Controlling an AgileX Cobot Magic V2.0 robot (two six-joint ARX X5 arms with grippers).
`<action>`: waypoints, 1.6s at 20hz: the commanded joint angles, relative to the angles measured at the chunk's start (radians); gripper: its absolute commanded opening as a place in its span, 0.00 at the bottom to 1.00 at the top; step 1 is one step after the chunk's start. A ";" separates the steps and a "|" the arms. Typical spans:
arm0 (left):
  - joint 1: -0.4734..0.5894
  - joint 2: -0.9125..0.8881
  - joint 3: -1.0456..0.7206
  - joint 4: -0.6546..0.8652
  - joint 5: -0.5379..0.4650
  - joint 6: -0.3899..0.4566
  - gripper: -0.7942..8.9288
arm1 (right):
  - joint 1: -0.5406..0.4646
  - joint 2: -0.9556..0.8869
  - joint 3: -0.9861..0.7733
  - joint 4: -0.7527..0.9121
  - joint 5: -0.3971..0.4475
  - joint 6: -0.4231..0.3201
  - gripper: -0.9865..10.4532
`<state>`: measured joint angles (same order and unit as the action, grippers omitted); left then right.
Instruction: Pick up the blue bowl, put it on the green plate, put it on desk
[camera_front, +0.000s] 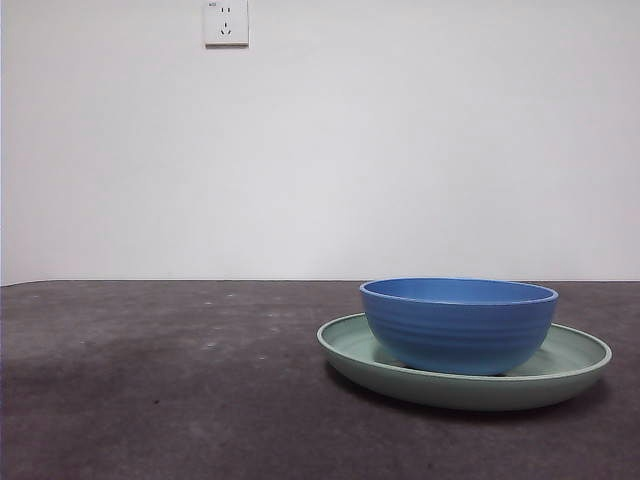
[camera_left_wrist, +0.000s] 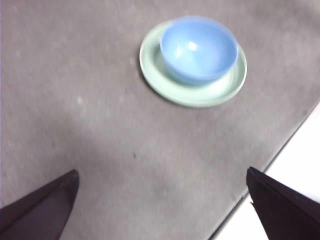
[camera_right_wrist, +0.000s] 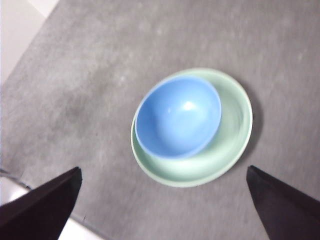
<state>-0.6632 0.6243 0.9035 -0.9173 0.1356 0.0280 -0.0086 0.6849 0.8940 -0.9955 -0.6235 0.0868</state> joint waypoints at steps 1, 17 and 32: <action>-0.005 -0.022 0.018 0.013 0.002 0.001 0.63 | 0.000 0.051 0.017 -0.047 0.003 0.018 0.57; -0.005 -0.103 0.018 0.005 0.003 -0.014 0.63 | 0.015 0.702 0.017 0.235 0.135 -0.050 0.46; -0.005 -0.103 0.018 -0.003 0.003 -0.021 0.63 | 0.129 0.950 0.017 0.478 0.180 -0.039 0.23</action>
<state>-0.6632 0.5175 0.9039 -0.9287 0.1356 0.0097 0.1162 1.6146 0.8951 -0.5243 -0.4423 0.0490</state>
